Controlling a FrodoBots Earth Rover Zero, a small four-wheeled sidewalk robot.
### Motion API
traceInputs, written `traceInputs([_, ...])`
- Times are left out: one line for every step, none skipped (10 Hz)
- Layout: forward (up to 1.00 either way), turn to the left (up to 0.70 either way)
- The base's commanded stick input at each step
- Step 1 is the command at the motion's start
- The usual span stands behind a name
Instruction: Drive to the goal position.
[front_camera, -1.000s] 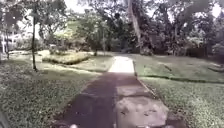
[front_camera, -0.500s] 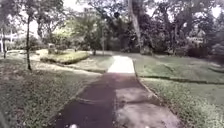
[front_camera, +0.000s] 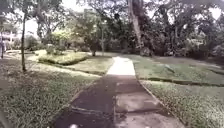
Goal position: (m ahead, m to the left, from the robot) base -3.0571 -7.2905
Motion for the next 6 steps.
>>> traceInputs([0.50, -0.35])
traceInputs([0.50, -0.21])
traceInputs([0.50, -0.01])
traceInputs([0.50, -0.26])
traceInputs([0.50, -0.37])
traceInputs([0.50, -0.04])
